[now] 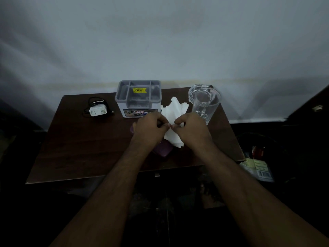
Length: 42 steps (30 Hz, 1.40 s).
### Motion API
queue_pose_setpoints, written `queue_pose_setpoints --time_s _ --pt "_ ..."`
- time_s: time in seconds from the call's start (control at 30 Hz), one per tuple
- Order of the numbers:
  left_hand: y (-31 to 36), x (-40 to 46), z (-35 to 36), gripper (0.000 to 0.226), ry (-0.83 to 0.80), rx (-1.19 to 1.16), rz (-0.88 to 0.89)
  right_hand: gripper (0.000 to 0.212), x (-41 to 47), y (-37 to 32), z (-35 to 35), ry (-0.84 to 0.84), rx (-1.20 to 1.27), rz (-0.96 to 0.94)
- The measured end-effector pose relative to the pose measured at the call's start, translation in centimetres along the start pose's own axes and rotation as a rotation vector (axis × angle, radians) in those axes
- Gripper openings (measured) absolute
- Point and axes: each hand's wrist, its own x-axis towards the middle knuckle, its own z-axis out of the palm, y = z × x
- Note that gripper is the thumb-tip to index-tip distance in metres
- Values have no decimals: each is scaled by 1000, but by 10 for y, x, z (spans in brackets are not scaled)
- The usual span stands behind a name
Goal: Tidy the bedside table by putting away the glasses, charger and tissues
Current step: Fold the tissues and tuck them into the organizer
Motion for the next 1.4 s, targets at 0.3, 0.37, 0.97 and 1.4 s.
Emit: queue_pose_setpoints --time_s 0.3,0.37,0.97,1.4 --pt "19 -8 -2 41 135 -589 -100 11 -17 -8 -20 263 307 -199" --pt "24 -13 -7 48 70 -870 -195 11 -20 -10 -23 277 382 -248" --pt "12 -18 -17 24 10 -970 -2 30 -15 -21 -14 306 400 -250" --pt "10 -7 -17 26 55 -1185 -261 12 -13 -19 -16 475 320 -255"
